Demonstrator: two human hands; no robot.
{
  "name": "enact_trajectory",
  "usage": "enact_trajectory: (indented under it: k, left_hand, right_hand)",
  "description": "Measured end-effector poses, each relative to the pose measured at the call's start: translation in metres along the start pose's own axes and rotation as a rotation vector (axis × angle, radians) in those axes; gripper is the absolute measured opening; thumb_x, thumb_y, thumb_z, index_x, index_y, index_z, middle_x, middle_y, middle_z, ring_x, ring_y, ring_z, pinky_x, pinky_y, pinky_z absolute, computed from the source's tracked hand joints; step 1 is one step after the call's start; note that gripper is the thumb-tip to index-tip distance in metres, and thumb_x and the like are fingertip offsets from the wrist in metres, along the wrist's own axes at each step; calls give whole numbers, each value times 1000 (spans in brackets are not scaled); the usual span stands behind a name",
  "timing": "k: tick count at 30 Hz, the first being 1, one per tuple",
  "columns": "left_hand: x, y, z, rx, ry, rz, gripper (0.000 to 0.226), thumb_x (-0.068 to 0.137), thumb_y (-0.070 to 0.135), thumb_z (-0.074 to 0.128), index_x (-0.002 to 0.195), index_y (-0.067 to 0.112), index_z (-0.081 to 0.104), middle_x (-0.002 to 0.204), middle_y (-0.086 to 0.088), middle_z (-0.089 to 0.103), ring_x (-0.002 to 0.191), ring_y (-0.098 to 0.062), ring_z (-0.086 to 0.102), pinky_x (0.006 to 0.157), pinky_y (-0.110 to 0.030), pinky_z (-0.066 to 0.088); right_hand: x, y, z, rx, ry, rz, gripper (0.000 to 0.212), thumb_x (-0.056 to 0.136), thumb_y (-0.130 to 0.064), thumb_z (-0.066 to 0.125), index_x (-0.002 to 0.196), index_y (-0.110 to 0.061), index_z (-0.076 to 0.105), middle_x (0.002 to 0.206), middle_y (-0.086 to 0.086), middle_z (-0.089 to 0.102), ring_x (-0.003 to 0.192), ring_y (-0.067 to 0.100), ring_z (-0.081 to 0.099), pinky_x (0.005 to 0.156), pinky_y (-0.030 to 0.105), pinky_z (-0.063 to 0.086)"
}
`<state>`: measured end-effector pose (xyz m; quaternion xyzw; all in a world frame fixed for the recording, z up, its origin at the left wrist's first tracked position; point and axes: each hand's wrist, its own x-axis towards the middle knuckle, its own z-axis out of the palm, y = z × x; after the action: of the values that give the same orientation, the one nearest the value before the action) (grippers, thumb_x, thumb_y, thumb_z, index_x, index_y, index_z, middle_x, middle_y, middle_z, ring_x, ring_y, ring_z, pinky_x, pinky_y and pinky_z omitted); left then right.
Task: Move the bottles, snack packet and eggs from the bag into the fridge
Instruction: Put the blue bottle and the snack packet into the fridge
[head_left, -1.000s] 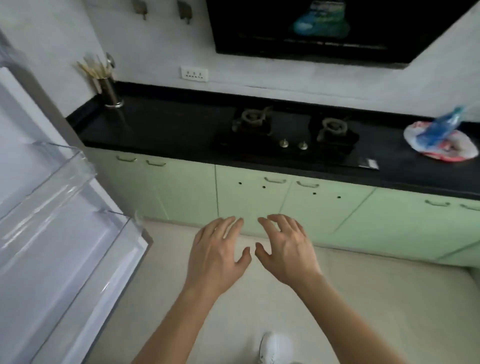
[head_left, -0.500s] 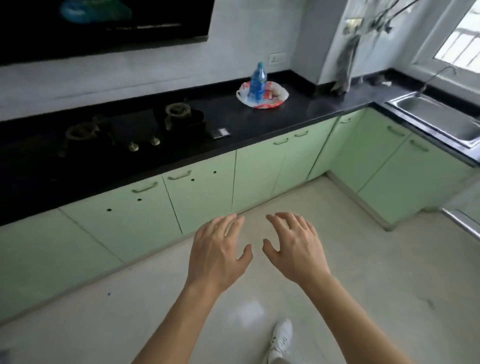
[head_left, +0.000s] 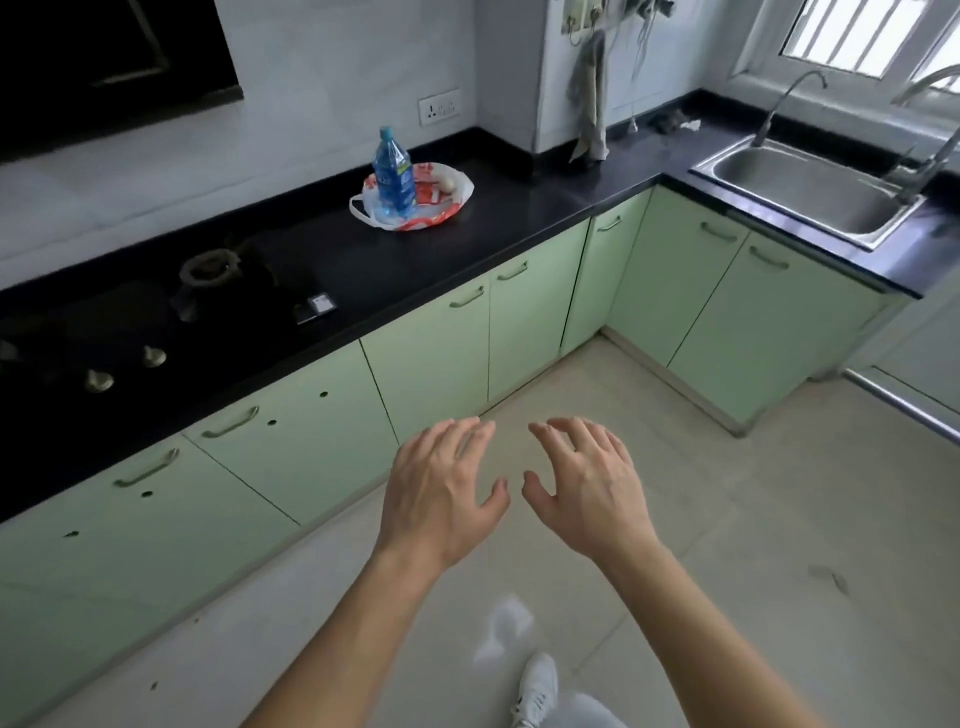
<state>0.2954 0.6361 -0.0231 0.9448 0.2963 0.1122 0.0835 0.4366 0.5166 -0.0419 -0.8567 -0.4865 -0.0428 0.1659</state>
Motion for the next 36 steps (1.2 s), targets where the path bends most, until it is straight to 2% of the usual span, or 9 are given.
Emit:
enact_trajectory:
  k: [6, 12, 21, 29, 36]
  left_hand:
    - [72, 32, 17, 17, 2, -18, 61, 84, 53, 46, 135, 20, 57, 134, 1, 62, 125, -21, 55, 101, -40, 46]
    - [112, 35, 26, 19, -20, -59, 61, 82, 52, 48, 133, 21, 59, 132, 1, 63, 122, -21, 56, 100, -40, 47]
    - [185, 4, 45, 14, -31, -83, 61, 83, 52, 43, 132, 20, 59, 132, 2, 63, 121, -21, 56, 99, -40, 47]
    - [303, -47, 51, -23, 13, -56, 62, 85, 53, 45, 137, 21, 55, 137, 3, 59, 127, -18, 52, 103, -40, 45]
    - [388, -96, 50, -36, 62, -46, 58, 83, 50, 51, 133, 21, 58, 133, 3, 62, 124, -19, 55, 101, -40, 48]
  right_hand:
    - [56, 61, -9, 0, 26, -24, 51, 82, -45, 57, 125, -18, 65, 119, 2, 66, 114, 27, 61, 100, 42, 48]
    - [96, 87, 1, 24, -28, -13, 53, 82, -47, 54, 126, -20, 64, 121, 2, 66, 114, 27, 61, 100, 43, 49]
    - [171, 95, 31, 37, -52, -32, 53, 82, -47, 53, 125, -19, 65, 120, 3, 67, 114, 28, 62, 100, 42, 49]
    - [296, 98, 47, -11, -46, -19, 53, 84, -47, 59, 130, -21, 61, 125, 2, 65, 120, 27, 60, 103, 44, 47]
    - [392, 89, 61, -32, -20, -16, 53, 82, -46, 61, 129, -21, 61, 125, 2, 66, 119, 28, 61, 102, 44, 49]
